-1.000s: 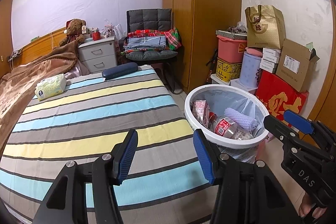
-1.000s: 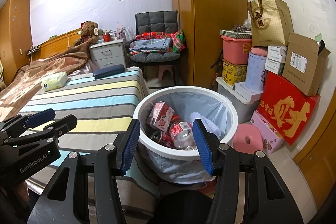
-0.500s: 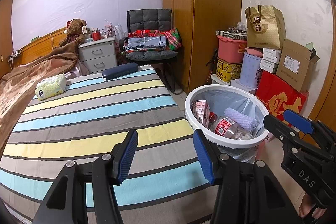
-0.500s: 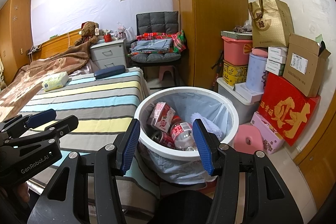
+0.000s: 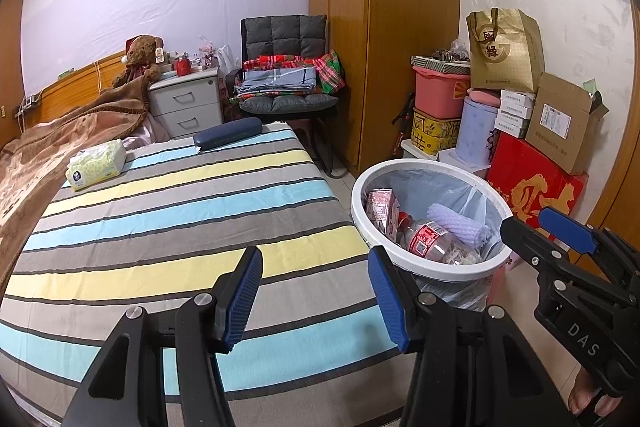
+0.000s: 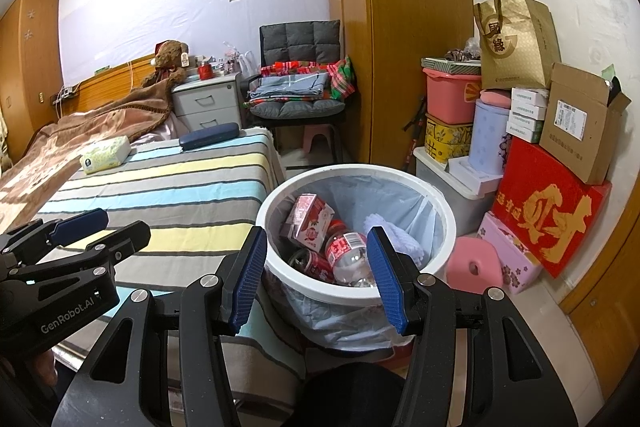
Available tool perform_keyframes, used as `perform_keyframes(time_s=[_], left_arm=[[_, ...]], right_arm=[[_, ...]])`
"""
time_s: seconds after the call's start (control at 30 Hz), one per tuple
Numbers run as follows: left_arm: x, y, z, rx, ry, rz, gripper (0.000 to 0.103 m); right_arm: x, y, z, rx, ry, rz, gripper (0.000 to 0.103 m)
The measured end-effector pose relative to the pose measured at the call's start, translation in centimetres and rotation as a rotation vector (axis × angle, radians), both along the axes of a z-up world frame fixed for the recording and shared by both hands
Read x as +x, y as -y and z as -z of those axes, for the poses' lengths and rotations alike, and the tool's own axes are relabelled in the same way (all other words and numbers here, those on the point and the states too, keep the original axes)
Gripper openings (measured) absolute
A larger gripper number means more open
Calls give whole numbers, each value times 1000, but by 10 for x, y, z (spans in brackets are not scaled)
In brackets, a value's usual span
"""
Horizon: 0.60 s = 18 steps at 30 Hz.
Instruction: Collect trash
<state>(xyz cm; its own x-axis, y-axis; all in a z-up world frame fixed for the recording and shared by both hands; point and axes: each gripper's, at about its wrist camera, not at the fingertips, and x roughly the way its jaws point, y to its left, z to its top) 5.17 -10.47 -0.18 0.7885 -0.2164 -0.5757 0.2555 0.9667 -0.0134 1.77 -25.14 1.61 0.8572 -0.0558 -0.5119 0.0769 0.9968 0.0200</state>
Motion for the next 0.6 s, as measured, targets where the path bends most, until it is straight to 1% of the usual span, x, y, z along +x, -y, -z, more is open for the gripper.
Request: perform_keyframes(time_s=[0.6], left_arm=[[-2, 4, 3, 0, -4, 11, 55]], right_arm=[[3, -1, 3, 4, 1, 1, 54]])
